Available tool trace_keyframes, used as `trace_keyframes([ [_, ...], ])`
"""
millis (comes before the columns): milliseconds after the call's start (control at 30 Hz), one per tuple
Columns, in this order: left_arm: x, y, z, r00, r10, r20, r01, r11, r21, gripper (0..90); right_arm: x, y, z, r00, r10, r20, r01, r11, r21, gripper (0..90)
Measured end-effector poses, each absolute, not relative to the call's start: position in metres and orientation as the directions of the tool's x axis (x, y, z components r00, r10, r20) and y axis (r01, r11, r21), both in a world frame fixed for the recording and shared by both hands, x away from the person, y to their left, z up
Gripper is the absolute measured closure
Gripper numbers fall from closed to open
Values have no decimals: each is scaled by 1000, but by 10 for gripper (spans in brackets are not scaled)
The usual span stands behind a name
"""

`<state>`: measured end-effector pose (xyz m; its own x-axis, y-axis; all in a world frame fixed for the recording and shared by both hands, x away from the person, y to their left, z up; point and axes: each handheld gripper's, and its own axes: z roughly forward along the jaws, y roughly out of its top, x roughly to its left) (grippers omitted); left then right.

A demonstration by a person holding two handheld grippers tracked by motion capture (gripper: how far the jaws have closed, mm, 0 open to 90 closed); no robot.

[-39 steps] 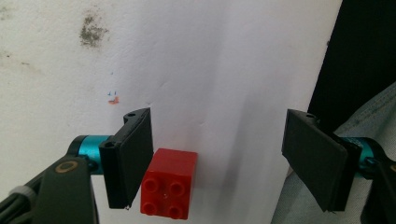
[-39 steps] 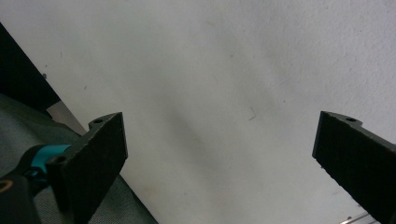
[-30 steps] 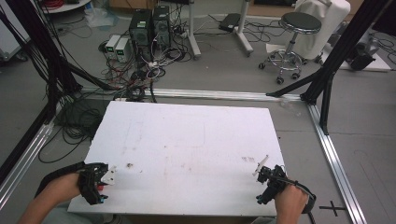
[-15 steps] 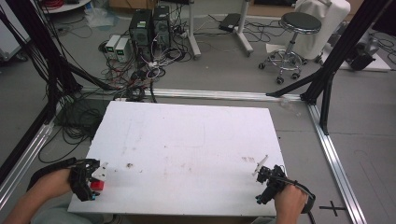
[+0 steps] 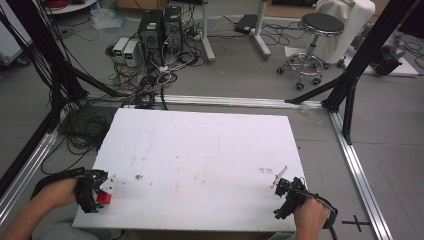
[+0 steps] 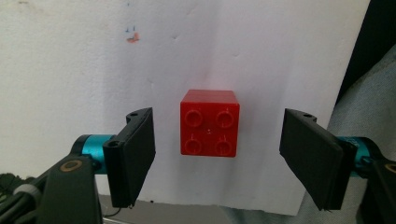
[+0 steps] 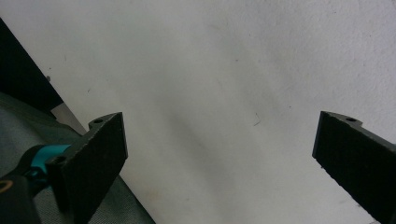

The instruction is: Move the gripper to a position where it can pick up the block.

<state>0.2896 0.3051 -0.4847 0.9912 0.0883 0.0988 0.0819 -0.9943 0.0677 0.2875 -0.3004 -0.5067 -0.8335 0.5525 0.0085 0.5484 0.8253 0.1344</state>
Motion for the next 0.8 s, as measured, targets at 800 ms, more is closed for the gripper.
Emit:
trace_keyframes([
  [800, 295, 306, -509, 996, 59, 71, 58, -998, 17, 280, 288, -300, -507, -834, 552, 14, 549, 825, 135, 23],
])
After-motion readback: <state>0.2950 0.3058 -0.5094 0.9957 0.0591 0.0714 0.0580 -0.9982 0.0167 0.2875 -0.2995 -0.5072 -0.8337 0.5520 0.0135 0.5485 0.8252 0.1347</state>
